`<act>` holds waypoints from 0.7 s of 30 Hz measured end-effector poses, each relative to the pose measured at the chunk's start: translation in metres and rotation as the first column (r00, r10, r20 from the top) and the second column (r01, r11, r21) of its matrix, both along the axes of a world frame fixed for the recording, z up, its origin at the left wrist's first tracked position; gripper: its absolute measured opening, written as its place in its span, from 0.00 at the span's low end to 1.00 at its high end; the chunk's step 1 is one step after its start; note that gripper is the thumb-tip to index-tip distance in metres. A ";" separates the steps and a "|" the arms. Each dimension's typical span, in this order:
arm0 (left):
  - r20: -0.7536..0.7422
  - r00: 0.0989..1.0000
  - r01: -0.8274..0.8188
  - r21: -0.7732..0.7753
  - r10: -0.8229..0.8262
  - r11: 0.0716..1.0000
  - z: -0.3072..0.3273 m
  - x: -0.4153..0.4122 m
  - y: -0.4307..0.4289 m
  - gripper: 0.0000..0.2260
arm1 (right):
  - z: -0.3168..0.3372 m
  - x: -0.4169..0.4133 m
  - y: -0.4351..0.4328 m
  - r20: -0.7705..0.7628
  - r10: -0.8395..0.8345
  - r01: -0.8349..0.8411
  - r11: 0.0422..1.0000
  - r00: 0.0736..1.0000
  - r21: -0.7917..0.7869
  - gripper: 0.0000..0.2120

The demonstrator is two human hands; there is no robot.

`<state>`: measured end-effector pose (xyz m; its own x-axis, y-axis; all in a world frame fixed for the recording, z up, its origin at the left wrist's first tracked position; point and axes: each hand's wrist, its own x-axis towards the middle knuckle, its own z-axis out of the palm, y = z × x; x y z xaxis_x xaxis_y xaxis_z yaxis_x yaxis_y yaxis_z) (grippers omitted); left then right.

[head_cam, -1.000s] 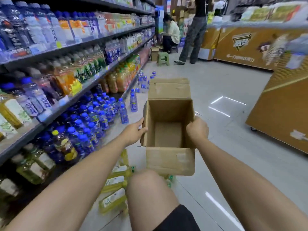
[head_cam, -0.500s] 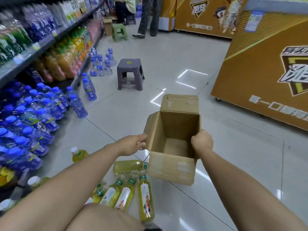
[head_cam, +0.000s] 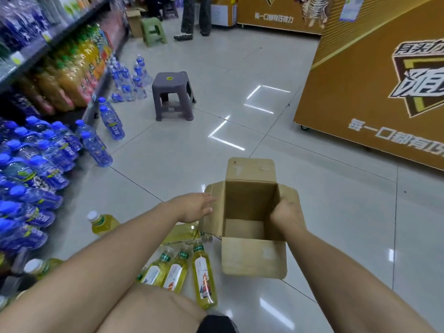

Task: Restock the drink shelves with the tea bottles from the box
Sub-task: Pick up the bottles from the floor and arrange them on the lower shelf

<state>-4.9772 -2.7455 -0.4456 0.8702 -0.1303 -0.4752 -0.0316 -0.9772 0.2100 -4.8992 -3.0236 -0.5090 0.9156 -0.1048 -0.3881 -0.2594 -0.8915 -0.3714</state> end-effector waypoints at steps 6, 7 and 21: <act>0.012 0.987 -0.163 0.039 0.163 0.986 0.036 -0.045 0.065 0.22 | 0.046 -0.020 0.084 0.182 0.315 -0.311 0.949 0.931 -0.051 0.23; 0.032 0.979 -0.202 0.048 0.201 0.978 0.042 -0.060 0.081 0.22 | 0.056 -0.027 0.104 0.199 0.378 -0.381 0.924 0.904 -0.022 0.23; 0.265 0.706 -0.686 0.024 0.657 0.727 0.087 -0.340 0.219 0.19 | 0.130 -0.220 0.358 0.272 0.914 -0.947 0.319 0.302 -0.023 0.23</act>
